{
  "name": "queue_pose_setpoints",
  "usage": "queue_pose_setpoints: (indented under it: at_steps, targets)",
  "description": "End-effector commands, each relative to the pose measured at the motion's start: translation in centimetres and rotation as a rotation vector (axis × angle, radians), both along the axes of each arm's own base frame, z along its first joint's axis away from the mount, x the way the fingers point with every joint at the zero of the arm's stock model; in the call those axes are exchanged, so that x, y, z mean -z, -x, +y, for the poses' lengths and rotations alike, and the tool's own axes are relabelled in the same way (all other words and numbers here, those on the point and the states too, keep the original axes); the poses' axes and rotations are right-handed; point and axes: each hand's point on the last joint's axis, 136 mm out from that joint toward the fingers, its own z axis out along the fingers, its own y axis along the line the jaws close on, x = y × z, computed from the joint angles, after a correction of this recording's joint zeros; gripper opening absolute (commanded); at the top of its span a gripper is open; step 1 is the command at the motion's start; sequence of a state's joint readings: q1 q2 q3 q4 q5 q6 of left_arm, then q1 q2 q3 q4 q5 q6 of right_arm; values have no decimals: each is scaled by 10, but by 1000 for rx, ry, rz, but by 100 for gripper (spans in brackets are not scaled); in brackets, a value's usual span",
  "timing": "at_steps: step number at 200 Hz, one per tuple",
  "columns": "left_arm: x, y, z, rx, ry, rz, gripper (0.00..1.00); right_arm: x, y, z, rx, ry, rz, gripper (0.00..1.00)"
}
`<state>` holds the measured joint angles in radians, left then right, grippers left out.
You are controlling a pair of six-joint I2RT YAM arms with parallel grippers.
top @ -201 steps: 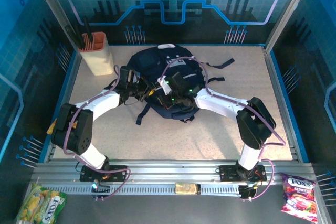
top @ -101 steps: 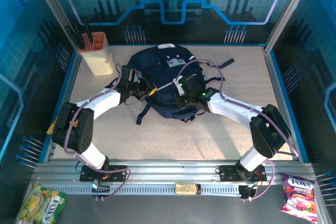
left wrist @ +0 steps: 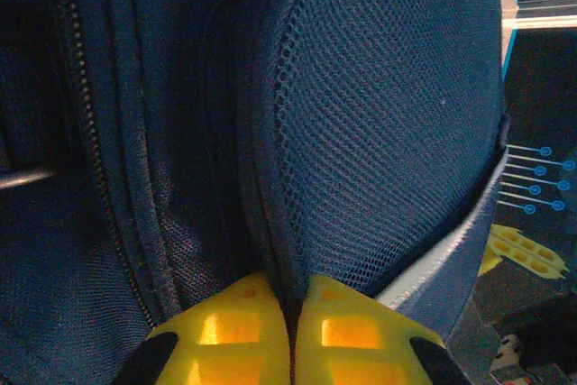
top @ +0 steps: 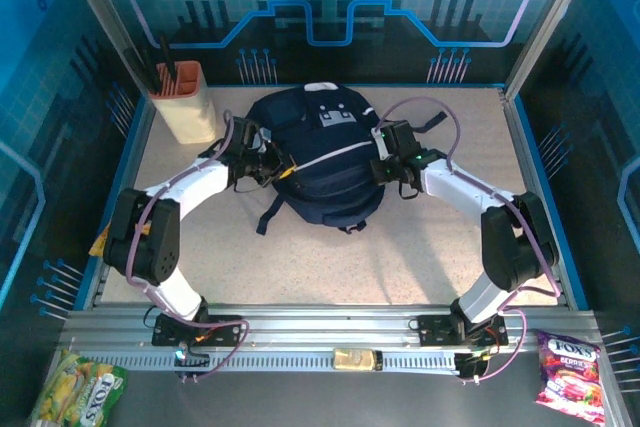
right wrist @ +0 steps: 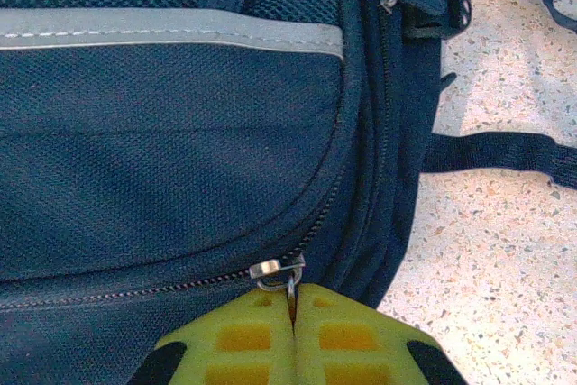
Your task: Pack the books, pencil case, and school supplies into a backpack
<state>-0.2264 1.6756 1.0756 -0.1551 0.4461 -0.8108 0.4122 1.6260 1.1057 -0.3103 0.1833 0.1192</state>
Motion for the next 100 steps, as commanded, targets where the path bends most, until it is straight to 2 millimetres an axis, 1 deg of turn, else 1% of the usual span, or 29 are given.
queue_pose_setpoints:
  at_steps: [1,20,33,51,56,70,80,93,100]
  targets:
    - [-10,-18,2,51,-23,-53,0,-2,24,-11,21,22,52,0]
    - [-14,-37,1,52,-47,-76,0,-2,54,-4,-10,-5,81,0]
    - [-18,-51,1,49,-73,-93,0,-3,73,7,-43,-44,95,0]
    - [-22,-71,2,45,-107,-117,0,-7,96,36,-132,-130,104,0]
    - [-22,-76,3,42,-119,-121,4,-9,100,44,-154,-148,100,0]
    - [-26,-88,8,28,-159,-135,11,-13,105,69,-209,-208,90,0]
    - [-31,-92,15,8,-187,-141,21,-14,104,84,-236,-241,86,0]
    - [-36,-91,25,-19,-213,-150,29,-17,98,104,-266,-278,79,0]
    - [-40,-87,32,-41,-227,-151,35,-18,93,114,-275,-290,76,0]
